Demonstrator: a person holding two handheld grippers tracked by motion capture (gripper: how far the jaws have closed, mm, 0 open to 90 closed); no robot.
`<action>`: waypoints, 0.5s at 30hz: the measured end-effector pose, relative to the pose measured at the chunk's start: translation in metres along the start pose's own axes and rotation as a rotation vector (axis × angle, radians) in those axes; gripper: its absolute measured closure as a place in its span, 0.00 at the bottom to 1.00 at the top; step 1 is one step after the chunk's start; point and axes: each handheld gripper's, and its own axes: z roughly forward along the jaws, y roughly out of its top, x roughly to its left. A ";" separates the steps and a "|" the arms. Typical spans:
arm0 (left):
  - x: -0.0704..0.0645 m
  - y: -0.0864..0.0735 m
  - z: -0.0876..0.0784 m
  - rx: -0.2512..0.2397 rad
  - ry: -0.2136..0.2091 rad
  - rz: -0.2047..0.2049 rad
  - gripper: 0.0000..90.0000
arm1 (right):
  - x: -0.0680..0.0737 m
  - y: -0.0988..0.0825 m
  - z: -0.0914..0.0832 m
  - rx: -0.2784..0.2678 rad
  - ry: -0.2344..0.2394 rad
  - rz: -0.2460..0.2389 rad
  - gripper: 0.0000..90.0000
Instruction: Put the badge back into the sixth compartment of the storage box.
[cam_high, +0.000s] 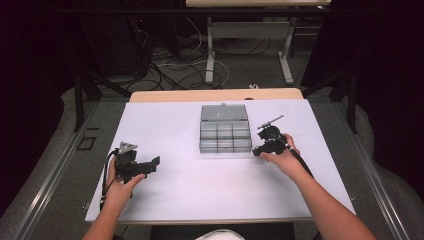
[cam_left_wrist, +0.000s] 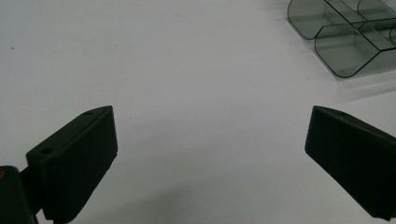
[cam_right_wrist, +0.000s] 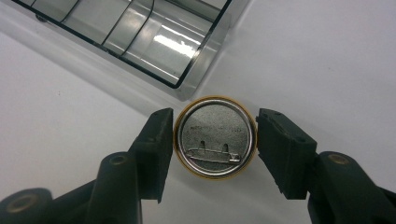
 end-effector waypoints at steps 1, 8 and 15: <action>0.000 0.000 0.000 0.000 0.000 0.000 0.03 | 0.000 0.000 -0.001 -0.005 0.001 0.010 0.52; 0.000 0.000 0.000 0.000 -0.001 0.000 0.03 | 0.000 0.001 -0.007 -0.082 -0.008 0.003 0.52; 0.000 0.000 0.000 0.001 -0.001 0.001 0.03 | 0.000 0.002 -0.012 -0.133 -0.028 -0.006 0.52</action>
